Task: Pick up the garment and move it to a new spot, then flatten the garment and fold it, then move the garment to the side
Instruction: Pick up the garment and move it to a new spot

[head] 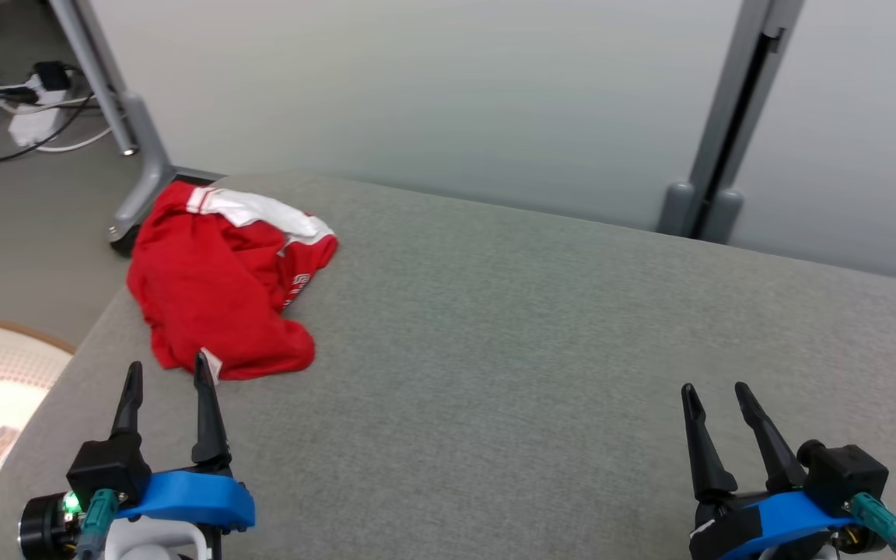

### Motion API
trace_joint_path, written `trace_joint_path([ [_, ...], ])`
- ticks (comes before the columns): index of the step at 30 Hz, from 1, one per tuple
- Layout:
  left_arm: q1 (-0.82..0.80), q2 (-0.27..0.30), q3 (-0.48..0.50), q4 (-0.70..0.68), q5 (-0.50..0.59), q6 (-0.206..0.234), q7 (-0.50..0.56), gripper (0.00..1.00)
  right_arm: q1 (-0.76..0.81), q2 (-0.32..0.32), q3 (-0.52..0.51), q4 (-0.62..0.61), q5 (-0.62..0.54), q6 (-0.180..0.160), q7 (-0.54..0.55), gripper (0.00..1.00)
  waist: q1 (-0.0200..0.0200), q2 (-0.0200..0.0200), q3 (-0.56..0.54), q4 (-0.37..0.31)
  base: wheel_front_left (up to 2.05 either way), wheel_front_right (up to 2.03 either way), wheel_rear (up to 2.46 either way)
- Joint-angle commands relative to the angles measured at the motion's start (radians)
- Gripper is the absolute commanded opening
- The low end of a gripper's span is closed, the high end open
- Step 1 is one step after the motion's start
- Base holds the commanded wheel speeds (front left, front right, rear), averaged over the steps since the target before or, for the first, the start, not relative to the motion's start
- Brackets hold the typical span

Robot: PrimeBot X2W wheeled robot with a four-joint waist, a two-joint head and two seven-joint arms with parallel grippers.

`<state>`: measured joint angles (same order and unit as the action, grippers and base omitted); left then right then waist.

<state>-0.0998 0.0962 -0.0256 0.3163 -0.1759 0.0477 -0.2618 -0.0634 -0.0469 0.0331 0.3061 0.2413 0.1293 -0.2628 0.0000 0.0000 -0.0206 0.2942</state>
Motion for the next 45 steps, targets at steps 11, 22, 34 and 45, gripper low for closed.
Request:
trace_joint_path([
  [11,0.006,0.021,0.014,-0.017,-0.011,0.009,-0.005,1.0,-0.013,-0.006,-0.001,0.005,0.012,0.003,-0.003,1.0,0.0,0.0,0.018,0.142,0.0,0.0,0.0],
  [22,0.012,0.046,0.033,-0.022,-0.034,0.014,0.0,1.0,-0.02,-0.006,0.011,0.013,0.017,0.003,-0.003,1.0,0.0,0.0,0.021,0.183,0.0,0.0,0.0],
  [34,-0.147,0.115,0.078,-0.017,-0.072,0.005,0.021,1.0,-0.054,-0.007,0.018,-0.009,-0.034,0.003,-0.003,1.0,0.0,0.0,0.097,0.093,0.0,0.0,0.0],
  [45,-0.425,0.229,0.138,0.099,-0.122,-0.035,0.038,1.0,-0.126,-0.006,-0.009,-0.154,-0.154,0.002,0.039,1.0,0.0,0.0,0.293,-0.033,0.0,0.0,0.0],
])
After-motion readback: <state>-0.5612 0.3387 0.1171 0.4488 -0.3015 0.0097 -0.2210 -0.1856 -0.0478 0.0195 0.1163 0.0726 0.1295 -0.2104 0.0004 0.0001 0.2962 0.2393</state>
